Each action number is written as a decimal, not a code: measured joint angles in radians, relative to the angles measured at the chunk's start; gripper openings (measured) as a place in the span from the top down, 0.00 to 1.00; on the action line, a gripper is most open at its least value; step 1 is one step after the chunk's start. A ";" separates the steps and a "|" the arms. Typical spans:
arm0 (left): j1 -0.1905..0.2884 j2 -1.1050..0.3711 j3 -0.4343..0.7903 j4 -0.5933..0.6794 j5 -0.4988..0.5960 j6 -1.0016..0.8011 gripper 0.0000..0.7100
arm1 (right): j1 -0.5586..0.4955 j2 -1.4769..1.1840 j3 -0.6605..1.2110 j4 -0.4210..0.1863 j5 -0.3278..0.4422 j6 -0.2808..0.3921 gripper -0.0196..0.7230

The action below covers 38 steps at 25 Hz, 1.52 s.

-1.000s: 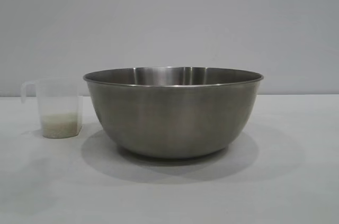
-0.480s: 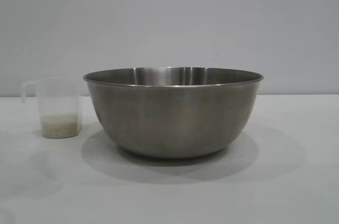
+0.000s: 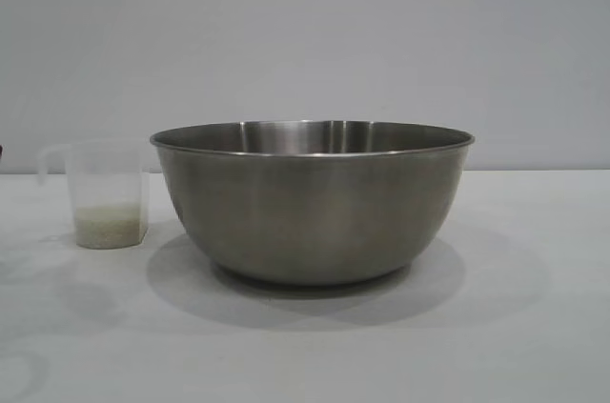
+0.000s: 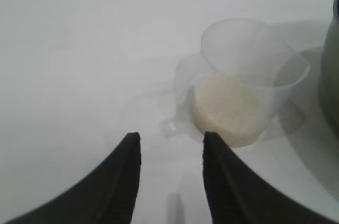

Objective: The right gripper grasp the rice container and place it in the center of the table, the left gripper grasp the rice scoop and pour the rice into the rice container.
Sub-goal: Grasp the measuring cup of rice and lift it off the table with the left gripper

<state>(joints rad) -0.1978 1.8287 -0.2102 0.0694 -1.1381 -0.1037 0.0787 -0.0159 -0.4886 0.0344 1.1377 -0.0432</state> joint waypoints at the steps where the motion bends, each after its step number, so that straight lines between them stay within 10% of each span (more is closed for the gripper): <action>1: 0.000 0.012 -0.010 0.008 0.000 0.000 0.62 | 0.000 0.000 0.000 0.000 0.000 0.000 0.27; 38: 0.000 0.154 -0.186 0.001 -0.006 0.011 0.62 | 0.000 0.000 0.000 0.000 0.000 0.000 0.27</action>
<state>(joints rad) -0.1978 1.9827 -0.3960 0.0703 -1.1442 -0.0924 0.0787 -0.0159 -0.4886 0.0344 1.1377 -0.0432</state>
